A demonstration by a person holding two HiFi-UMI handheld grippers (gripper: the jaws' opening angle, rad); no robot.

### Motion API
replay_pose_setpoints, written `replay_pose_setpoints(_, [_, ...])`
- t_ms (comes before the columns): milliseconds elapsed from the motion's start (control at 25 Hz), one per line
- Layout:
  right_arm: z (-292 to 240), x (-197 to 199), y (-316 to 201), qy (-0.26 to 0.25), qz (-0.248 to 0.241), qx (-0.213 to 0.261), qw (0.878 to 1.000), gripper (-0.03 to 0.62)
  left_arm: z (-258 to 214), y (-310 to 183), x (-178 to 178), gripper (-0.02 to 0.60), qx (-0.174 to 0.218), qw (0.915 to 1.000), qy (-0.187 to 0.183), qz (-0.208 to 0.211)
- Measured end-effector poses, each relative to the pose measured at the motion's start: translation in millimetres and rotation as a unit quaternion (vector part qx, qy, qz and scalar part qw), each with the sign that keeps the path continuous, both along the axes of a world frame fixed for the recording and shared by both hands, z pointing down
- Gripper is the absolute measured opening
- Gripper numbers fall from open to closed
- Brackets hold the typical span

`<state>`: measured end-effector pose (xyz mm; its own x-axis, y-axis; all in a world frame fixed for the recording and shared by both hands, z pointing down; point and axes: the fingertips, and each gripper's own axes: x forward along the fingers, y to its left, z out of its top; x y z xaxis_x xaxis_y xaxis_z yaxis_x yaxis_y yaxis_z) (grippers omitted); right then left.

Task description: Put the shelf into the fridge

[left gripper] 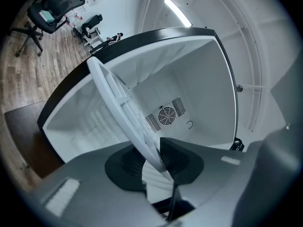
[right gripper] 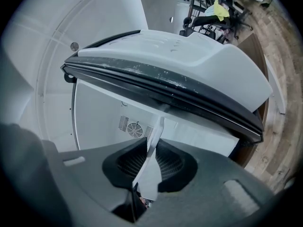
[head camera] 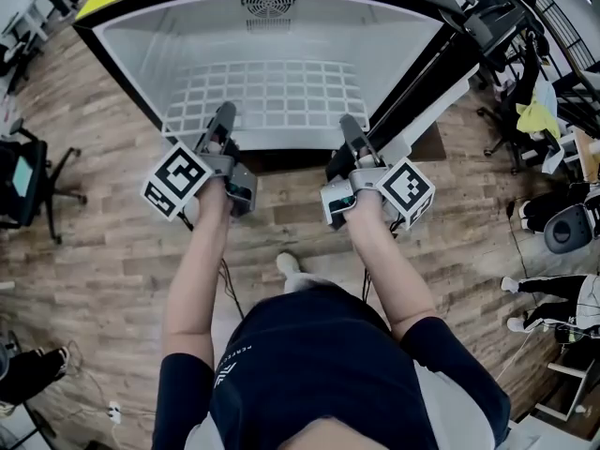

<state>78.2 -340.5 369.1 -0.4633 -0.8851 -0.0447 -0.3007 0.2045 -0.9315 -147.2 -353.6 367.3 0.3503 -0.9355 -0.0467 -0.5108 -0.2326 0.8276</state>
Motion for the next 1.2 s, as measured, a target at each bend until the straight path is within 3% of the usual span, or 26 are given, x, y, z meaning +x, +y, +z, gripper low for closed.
replay_pose_setpoints(120, [0, -1, -5, 0.006, 0.006, 0.003, 1.0, 0.061, 4, -4, 0, 0.107, -0.012, 0.9998, 0.017, -0.007])
replay_pose_setpoints(520, [1, 0, -14, 0.022, 0.019, 0.01, 1.0, 0.067, 4, -12, 0, 0.107, -0.001, 0.9998, 0.011, -0.014])
replay_pose_setpoints(800, [2, -1, -15, 0.035, 0.014, 0.01, 0.999, 0.083, 4, -13, -2, 0.091, 0.024, 0.9964, 0.08, -0.016])
replay_pose_setpoints(1000, [3, 1, -9, 0.038, 0.013, 0.006, 0.999, 0.094, 1, -2, -1, 0.109, 0.044, 0.9982, 0.041, 0.0])
replay_pose_setpoints(1120, [4, 3, -3, 0.032, 0.016, 0.001, 0.999, 0.092, -11, 6, 2, 0.109, 0.074, 0.9962, 0.042, 0.021])
replay_pose_setpoints(1200, [8, 3, 2, 0.031, 0.017, -0.007, 0.999, 0.089, -8, 15, -4, 0.107, 0.069, 0.9973, 0.021, 0.015])
